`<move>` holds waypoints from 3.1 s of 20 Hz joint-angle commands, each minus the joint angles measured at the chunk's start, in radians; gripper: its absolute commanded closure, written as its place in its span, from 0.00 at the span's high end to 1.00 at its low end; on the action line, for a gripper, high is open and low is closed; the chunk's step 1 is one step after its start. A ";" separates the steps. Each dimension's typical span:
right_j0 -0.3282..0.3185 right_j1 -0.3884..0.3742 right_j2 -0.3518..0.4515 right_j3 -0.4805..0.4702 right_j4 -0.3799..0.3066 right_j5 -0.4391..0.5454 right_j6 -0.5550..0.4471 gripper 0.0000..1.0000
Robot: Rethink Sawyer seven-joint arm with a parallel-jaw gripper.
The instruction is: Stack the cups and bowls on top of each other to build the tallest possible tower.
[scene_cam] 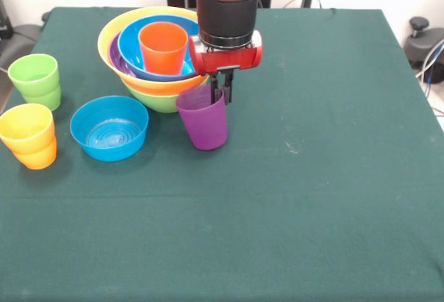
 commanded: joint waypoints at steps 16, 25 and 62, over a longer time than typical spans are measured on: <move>0.034 -0.201 0.001 0.131 0.096 0.075 0.041 0.00; 0.055 -0.247 -0.018 0.157 0.135 0.097 0.051 0.00; -0.065 -0.330 0.076 0.238 0.182 0.184 -0.140 0.00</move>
